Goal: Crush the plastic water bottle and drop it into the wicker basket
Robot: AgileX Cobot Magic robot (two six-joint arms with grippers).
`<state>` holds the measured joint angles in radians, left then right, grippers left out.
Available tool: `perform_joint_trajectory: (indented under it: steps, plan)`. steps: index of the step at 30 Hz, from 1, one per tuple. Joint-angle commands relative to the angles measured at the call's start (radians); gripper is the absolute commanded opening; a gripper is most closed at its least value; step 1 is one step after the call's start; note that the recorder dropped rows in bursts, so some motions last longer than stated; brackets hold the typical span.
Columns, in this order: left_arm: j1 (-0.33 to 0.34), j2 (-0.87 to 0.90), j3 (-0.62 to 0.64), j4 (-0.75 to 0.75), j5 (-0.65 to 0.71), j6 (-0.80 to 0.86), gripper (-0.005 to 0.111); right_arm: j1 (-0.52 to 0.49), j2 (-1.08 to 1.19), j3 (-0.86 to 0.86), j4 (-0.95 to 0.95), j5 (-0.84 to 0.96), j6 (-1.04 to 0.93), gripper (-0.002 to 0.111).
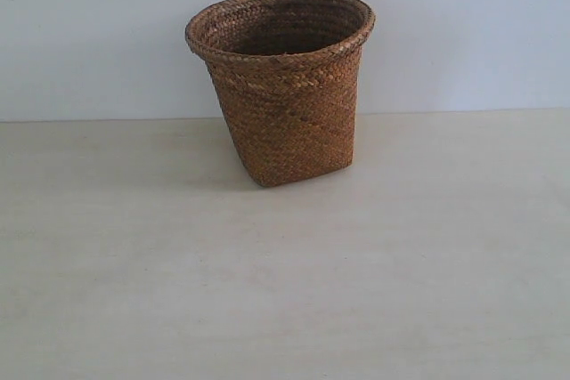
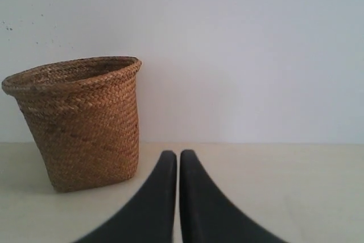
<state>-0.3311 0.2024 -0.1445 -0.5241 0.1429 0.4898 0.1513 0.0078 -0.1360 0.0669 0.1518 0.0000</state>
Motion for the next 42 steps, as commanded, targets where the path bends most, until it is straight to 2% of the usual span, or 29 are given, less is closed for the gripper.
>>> perform_joint_trajectory:
  steps: [1,4,10,19,37,41,42]
  plan:
    - [-0.002,-0.005,0.106,-0.019,-0.186,0.016,0.004,-0.003,-0.008,0.045,0.002,0.002,-0.012,0.000]
    - [-0.002,-0.005,0.138,-0.019,-0.226,0.016,0.004,-0.003,-0.008,0.083,0.000,-0.008,-0.012,0.000]
    - [-0.002,-0.005,0.140,-0.019,-0.219,0.013,0.004,-0.003,-0.008,0.136,0.000,-0.018,-0.014,0.000]
    - [-0.002,-0.005,0.145,-0.017,-0.218,0.008,0.004,-0.003,-0.008,0.136,0.063,-0.013,0.041,0.000]
    - [-0.002,-0.005,0.145,0.012,-0.221,0.044,0.004,-0.003,-0.008,0.136,0.063,-0.013,0.047,0.000]
    - [-0.002,-0.005,0.145,0.023,-0.216,-0.043,0.004,-0.003,-0.008,0.136,0.063,-0.013,0.047,0.000]
    - [-0.002,-0.005,0.145,0.115,-0.219,-0.121,0.004,-0.003,-0.008,0.136,0.063,-0.013,0.047,0.000]
